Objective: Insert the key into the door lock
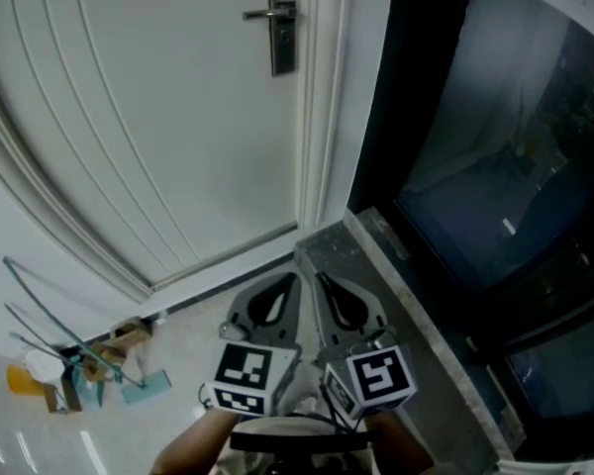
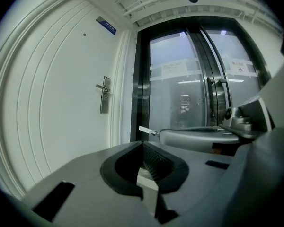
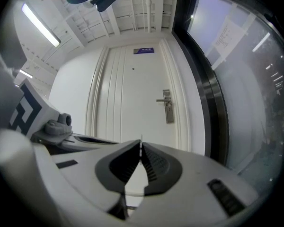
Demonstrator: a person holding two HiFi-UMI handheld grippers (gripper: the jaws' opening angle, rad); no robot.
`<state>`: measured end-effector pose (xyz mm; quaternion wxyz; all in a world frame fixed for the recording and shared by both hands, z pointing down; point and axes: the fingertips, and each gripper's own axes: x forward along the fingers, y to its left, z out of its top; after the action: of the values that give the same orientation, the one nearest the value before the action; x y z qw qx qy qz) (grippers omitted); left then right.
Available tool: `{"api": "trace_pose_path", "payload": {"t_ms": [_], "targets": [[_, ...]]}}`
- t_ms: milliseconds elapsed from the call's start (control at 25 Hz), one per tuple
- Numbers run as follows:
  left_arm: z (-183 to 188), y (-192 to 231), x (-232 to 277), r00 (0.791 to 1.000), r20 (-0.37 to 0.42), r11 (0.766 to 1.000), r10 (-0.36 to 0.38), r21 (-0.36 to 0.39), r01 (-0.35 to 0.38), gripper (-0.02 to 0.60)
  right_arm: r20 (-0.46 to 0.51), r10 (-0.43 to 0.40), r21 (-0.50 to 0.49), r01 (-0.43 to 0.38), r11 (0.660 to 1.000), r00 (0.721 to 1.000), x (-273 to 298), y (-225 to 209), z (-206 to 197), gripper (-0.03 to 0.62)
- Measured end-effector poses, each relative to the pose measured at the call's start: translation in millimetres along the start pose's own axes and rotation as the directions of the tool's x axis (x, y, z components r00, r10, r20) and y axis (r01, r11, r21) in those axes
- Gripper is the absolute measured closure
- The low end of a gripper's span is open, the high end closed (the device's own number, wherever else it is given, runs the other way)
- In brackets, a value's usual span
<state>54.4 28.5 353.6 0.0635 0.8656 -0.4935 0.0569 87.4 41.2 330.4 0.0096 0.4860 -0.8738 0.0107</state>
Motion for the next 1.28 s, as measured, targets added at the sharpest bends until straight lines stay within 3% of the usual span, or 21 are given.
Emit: {"api": "trace_pose_path", "payload": {"t_ms": [520, 1280], "targets": [[0.4, -7.6, 35.1, 1.0, 0.003, 0.999, -0.013, 0.032, 0.013, 0.572, -0.009, -0.015, 0.007, 0.015, 1.0, 1.0, 11.9, -34.7, -9.2, 0.576], [20.0, 90.1, 121.3, 0.995, 0.004, 0.995, -0.101, -0.015, 0.101, 0.572, -0.064, -0.09, -0.08, 0.085, 0.993, 0.994, 140.3, -59.0, -7.6, 0.576]]}}
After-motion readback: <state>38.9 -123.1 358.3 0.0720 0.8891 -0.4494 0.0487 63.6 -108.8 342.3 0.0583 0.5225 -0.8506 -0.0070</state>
